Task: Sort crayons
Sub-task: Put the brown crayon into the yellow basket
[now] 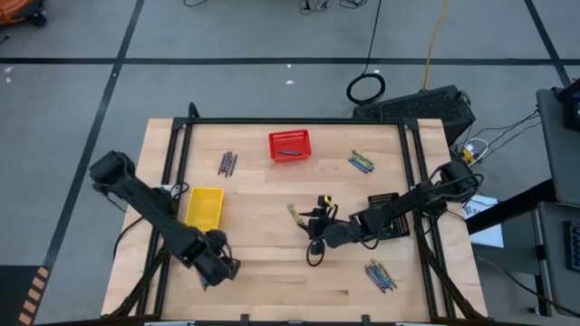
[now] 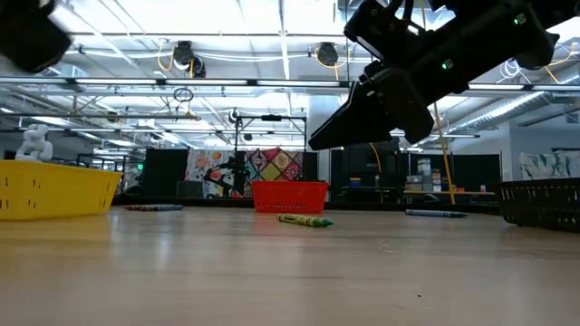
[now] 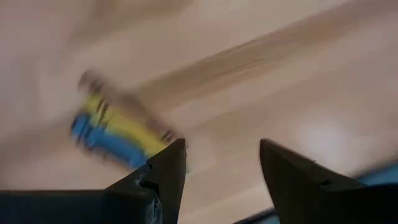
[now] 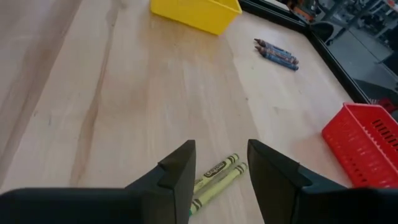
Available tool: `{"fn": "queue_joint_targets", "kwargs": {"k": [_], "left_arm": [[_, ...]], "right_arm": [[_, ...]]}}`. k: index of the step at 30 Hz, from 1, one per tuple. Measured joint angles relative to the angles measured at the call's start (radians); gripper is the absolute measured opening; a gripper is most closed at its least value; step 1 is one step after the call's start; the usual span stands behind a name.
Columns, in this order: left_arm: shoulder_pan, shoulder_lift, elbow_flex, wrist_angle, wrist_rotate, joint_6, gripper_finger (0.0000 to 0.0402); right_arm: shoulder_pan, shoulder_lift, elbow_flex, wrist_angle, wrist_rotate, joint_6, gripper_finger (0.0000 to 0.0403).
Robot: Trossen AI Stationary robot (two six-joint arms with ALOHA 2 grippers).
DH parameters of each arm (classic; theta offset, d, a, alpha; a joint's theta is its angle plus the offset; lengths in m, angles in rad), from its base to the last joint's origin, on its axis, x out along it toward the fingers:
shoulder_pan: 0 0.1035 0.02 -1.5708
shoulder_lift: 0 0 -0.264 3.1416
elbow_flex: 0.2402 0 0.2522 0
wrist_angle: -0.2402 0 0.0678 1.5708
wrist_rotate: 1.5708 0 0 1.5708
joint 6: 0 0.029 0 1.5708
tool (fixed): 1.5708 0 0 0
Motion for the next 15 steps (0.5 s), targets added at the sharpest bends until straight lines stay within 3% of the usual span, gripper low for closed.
{"fn": "queue_joint_targets", "kwargs": {"k": [4,15], "left_arm": [[-0.027,0.085,0.000,-0.009,0.070,-0.092,0.0195],[-0.023,0.139,0.000,-0.027,0.034,-0.087,0.0195]], "right_arm": [[0.000,0.000,0.000,0.000,0.000,-0.020,0.0130],[0.000,0.000,0.000,0.000,0.000,-0.038,0.0130]]}}
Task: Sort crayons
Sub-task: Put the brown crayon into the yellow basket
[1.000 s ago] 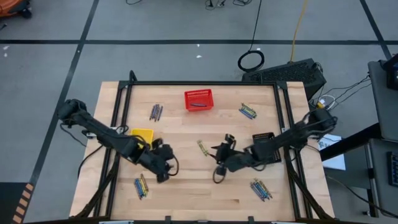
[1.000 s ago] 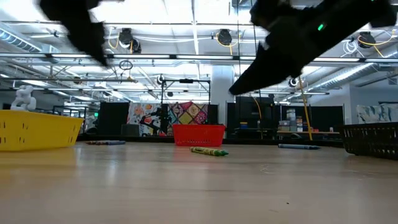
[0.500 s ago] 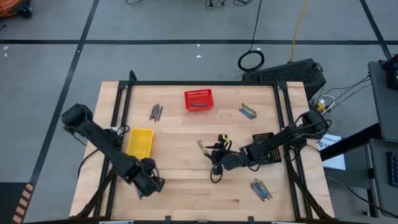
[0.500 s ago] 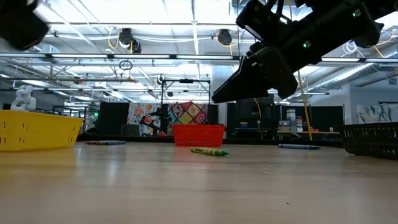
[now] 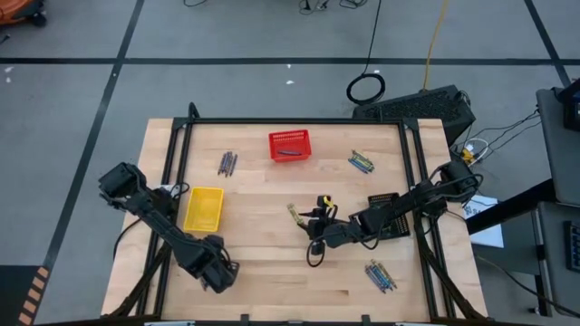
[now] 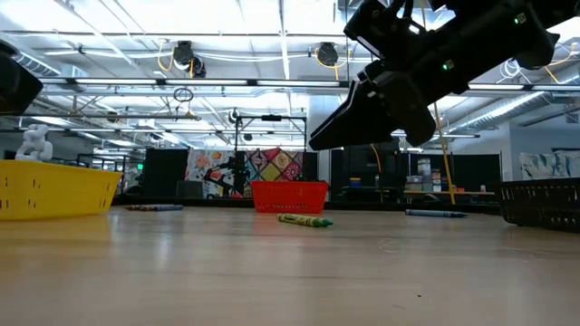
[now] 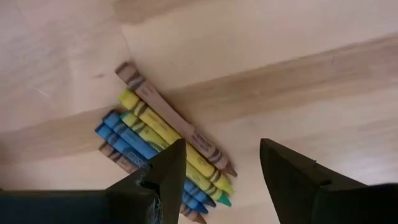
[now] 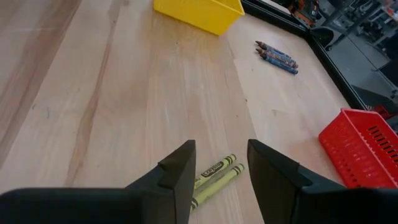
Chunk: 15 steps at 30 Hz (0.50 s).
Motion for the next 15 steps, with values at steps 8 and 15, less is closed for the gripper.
{"fn": "queue_joint_targets", "kwargs": {"k": [8,15], "left_arm": [[0.001,0.000,0.000,-0.009,-0.050,0.028,0.0195],[0.006,0.000,0.002,0.005,-0.067,0.042,0.0195]], "right_arm": [[0.000,0.000,0.000,0.000,0.000,0.025,0.0130],[0.000,0.000,0.000,0.000,0.000,0.026,0.0130]]}}
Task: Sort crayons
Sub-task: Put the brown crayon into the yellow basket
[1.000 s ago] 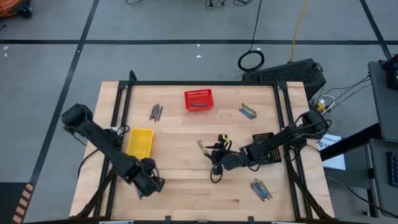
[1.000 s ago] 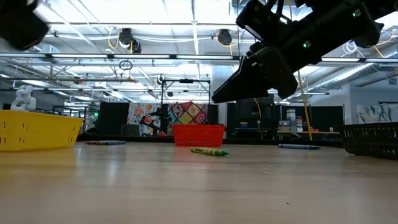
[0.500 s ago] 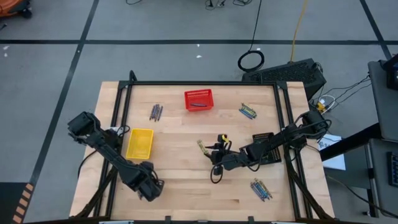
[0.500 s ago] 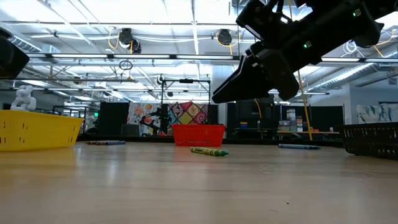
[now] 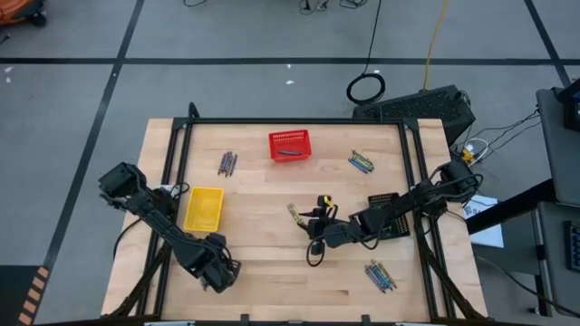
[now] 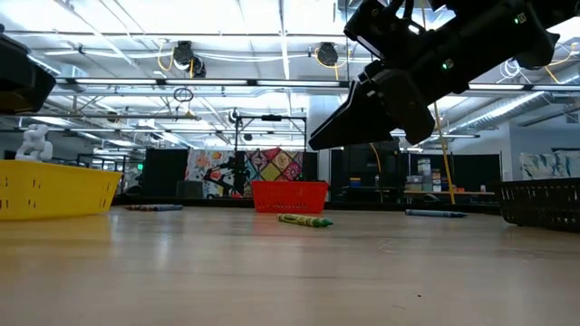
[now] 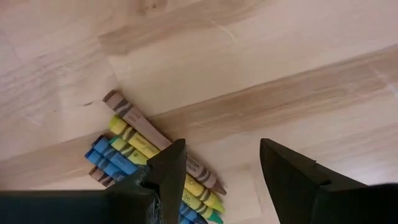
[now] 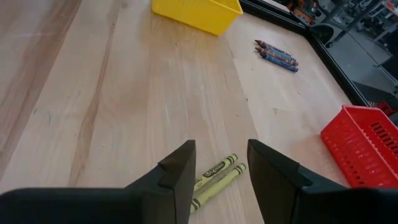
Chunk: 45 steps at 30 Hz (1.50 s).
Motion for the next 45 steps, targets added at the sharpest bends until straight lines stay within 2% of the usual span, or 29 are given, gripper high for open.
{"fn": "queue_joint_targets", "kwargs": {"k": [11,38,45], "left_arm": [[0.008,-0.001,0.013,-0.074,0.044,-0.019,0.0196],[0.006,0.008,0.013,-0.076,-0.008,-0.022,0.0196],[0.006,0.008,0.013,-0.077,0.027,-0.024,0.0196]], "right_arm": [[0.000,0.000,0.000,0.000,0.000,0.000,0.0130],[0.000,0.000,0.000,0.000,0.000,0.001,0.0130],[0.000,0.000,0.000,-0.001,0.000,0.001,0.0130]]}}
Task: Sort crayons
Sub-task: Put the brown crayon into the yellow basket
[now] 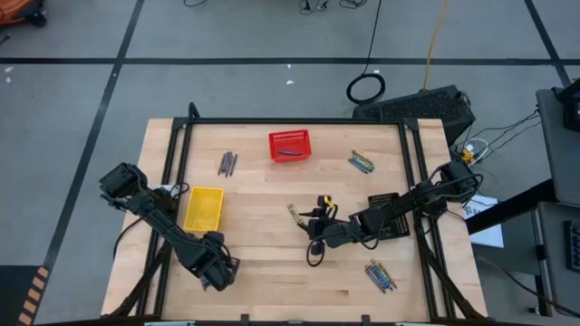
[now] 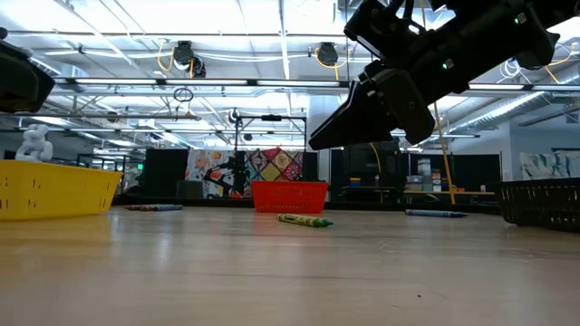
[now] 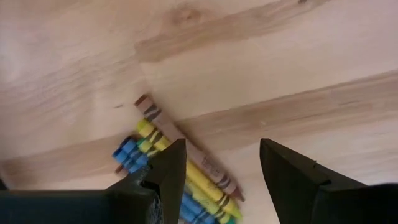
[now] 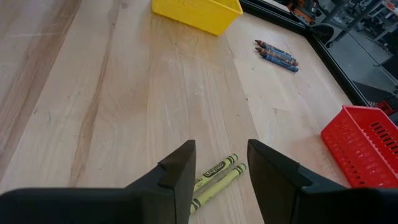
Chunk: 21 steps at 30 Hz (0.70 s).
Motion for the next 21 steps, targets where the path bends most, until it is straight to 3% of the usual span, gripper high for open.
{"fn": "queue_joint_targets", "kwargs": {"k": [21], "left_arm": [[-0.001,0.033,0.000,-0.004,0.009,0.027,0.0196]], "right_arm": [[0.000,0.000,0.000,0.000,0.000,0.000,0.0130]]}}
